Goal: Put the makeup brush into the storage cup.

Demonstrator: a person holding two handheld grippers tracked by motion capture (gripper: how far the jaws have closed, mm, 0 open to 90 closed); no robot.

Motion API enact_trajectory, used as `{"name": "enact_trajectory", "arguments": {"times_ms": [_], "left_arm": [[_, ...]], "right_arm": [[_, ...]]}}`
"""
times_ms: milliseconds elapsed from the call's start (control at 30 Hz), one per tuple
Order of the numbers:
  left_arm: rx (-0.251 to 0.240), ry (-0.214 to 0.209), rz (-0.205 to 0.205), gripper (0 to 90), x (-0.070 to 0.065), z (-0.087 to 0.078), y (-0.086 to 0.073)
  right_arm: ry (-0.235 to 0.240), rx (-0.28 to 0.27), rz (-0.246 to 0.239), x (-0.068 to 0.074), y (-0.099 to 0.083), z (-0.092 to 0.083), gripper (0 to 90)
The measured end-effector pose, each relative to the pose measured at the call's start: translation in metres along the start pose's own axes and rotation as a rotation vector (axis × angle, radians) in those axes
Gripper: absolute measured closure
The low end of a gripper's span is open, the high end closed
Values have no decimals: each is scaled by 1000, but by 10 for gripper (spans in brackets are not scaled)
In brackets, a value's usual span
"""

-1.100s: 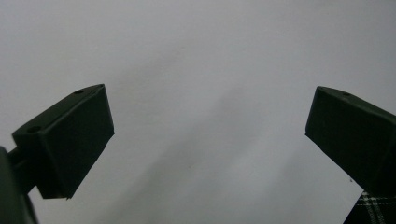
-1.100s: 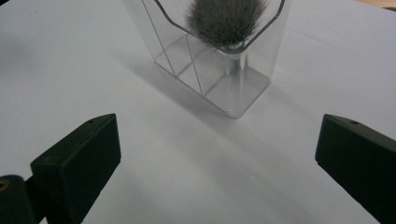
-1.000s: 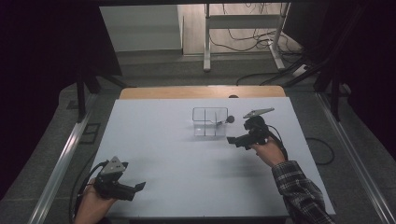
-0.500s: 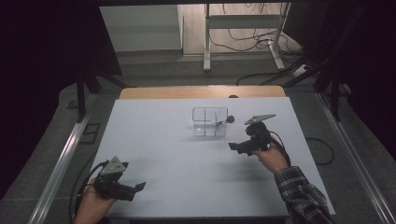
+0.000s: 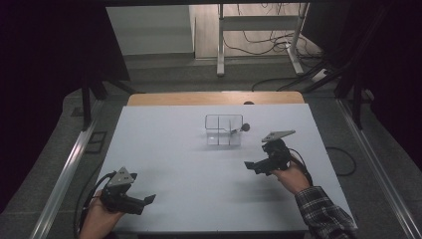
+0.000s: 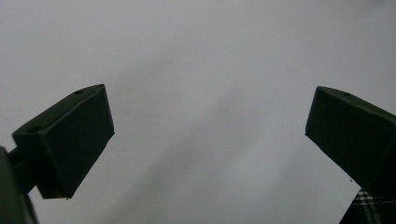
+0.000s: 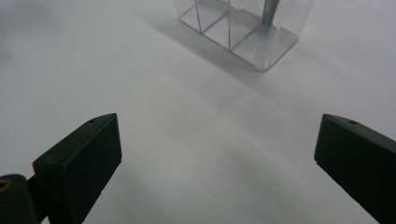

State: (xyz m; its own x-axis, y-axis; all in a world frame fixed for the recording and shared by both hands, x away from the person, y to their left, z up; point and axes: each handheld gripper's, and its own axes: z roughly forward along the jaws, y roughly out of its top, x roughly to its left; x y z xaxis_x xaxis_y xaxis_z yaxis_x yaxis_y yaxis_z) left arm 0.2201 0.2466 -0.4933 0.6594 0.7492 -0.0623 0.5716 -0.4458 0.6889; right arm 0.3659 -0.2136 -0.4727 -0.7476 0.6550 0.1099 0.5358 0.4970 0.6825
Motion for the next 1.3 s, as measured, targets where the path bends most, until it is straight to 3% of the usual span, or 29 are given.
{"name": "enact_trajectory", "arguments": {"times_ms": [267, 1300], "left_arm": [[-1, 0, -1, 14, 0, 0, 0], [-5, 3, -11, 13, 2, -1, -1]], "right_arm": [[2, -4, 15, 1, -8, -6, 9], [1, -13, -2, 10, -25, -29, 0]]}}
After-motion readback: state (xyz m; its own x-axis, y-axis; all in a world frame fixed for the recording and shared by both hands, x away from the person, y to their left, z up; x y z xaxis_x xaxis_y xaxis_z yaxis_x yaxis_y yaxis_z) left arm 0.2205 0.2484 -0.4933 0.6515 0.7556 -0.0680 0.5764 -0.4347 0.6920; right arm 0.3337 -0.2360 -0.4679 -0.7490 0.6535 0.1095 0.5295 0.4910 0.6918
